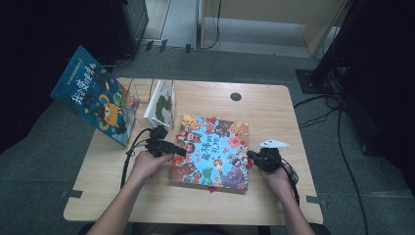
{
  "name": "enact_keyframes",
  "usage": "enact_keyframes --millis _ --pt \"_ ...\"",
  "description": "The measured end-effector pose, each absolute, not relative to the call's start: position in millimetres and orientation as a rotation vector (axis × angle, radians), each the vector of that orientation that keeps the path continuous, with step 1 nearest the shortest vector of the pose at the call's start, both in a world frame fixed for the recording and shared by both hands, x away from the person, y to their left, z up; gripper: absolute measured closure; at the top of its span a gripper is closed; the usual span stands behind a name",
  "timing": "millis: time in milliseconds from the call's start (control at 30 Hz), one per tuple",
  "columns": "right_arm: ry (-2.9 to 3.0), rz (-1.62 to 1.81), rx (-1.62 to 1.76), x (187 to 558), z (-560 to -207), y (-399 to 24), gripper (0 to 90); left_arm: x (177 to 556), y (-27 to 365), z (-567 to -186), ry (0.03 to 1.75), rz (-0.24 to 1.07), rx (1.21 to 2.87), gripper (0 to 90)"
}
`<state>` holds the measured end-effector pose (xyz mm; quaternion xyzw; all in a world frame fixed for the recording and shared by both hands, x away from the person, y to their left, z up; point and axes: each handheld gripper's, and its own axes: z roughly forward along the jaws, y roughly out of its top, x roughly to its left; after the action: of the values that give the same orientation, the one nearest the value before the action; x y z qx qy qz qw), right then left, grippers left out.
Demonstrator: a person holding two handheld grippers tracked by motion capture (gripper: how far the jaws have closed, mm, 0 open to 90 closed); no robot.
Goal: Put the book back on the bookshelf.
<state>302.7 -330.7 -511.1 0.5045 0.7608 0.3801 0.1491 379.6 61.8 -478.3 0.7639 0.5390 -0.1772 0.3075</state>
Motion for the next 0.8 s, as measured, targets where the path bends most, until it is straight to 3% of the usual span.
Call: enact_keyframes --millis 200,300,467,800 --pt "2.196 1.094 1.434 302.9 -511.6 -326.6 90.0 380.5 70.1 -448.6 1.389 -0.526 1.951 46.4" --pt "2.191 1.100 1.447 303.5 -511.7 -327.3 90.0 383.1 64.6 -440.4 1.387 -0.520 2.009 46.0" --pt "2.193 1.090 1.449 303.2 -511.1 -325.9 90.0 393.0 57.1 -445.8 1.363 -0.674 1.956 48.3" --pt "2.200 1.119 1.402 301.5 -509.8 -320.4 90.0 405.7 49.1 -429.3 1.376 -0.594 2.017 50.9"
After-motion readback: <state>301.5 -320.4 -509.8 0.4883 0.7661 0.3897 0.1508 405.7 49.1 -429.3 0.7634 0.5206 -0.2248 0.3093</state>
